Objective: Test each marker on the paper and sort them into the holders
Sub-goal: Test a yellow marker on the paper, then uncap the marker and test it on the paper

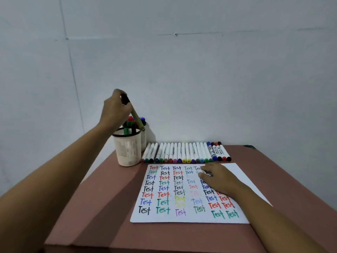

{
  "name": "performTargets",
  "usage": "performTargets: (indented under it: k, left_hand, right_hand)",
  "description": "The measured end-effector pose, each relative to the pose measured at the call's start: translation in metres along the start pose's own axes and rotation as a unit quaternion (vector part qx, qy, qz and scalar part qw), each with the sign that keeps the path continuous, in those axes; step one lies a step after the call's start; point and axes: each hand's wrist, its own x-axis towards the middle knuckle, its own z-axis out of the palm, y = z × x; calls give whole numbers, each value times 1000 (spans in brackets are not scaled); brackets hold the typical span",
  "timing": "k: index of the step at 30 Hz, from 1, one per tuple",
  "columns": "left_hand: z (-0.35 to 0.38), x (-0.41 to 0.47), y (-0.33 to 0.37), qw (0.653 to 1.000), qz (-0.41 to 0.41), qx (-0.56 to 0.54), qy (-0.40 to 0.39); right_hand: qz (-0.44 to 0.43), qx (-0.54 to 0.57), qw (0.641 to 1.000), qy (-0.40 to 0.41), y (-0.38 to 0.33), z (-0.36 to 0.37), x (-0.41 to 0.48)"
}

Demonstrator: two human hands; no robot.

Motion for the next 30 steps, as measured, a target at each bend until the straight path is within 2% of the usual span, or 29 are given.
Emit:
performTargets:
  k: [4, 7, 14, 18, 21, 23, 25, 28, 30]
  left_hand:
    - [-27, 20, -5, 998, 24, 51, 30]
    - [-34, 22, -14, 996, 30, 78, 23]
    - [-12, 1, -50, 984, -31, 142, -99]
    - [0, -8, -56, 977, -38, 169, -126]
    - [8, -13, -49, 979, 16, 187, -76]
    - [16, -20, -38, 980, 80, 180, -21]
    - [28, -32, -20, 979, 141, 148, 1]
    - [54, -59, 7, 973, 202, 98, -46]
    - [75, -78, 17, 971, 199, 90, -101]
  right_hand:
    - [-5, -3, 1000, -3, -1, 0, 3]
    - [-6, -3, 1000, -2, -2, -1, 5]
    - [-5, -1, 1000, 3, -4, -1, 5]
    - [-2, 3, 1000, 3, -4, -1, 5]
    - [2, 4, 1000, 1, -4, -1, 6]
    - [4, 4, 1000, 3, -3, 0, 7]
    - [5, 3, 1000, 3, -3, 1, 7]
    - [10, 10, 1000, 0, -2, 2, 9]
    - [9, 16, 1000, 3, -1, 2, 9]
